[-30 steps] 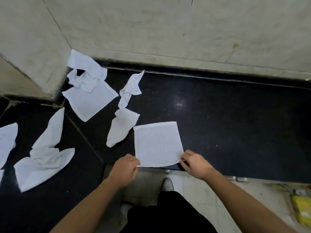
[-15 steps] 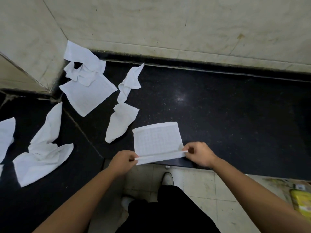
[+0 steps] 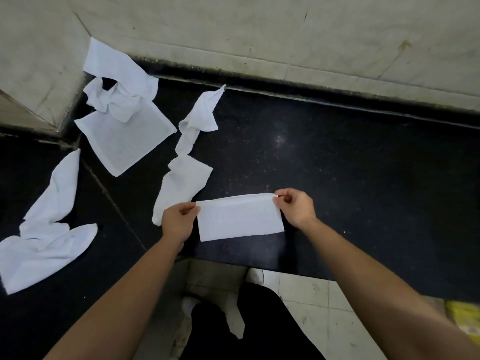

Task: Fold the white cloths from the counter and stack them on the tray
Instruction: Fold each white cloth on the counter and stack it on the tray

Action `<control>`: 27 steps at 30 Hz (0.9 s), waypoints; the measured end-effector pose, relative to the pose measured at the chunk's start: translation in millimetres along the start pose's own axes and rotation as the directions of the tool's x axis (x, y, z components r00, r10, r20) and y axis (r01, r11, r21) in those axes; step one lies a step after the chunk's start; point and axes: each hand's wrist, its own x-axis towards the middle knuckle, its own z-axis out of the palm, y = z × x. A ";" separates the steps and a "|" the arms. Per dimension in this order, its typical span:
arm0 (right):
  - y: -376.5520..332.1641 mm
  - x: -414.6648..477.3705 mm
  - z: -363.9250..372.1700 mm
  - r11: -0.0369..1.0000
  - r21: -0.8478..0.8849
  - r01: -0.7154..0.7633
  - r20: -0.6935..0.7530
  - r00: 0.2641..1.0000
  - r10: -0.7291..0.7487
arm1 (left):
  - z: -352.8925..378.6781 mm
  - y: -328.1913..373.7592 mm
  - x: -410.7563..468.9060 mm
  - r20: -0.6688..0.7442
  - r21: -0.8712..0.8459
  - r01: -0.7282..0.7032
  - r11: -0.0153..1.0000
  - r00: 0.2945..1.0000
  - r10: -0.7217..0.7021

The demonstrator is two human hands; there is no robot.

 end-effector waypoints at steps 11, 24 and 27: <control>-1.7 6.1 7.7 0.951 -0.293 0.095 -0.019 0.994 -0.105 | 13.1 -1.4 4.6 -0.038 0.229 -0.168 0.959 0.983 0.181; 0.4 -25.7 95.0 0.414 -0.672 0.614 0.398 0.771 -0.497 | 32.0 -49.7 -15.1 0.433 0.765 -0.606 0.219 0.735 0.522; 2.2 -19.6 111.1 0.383 -0.695 0.608 0.412 0.774 -0.481 | 27.9 -58.9 -7.7 0.456 0.782 -0.588 0.206 0.766 0.454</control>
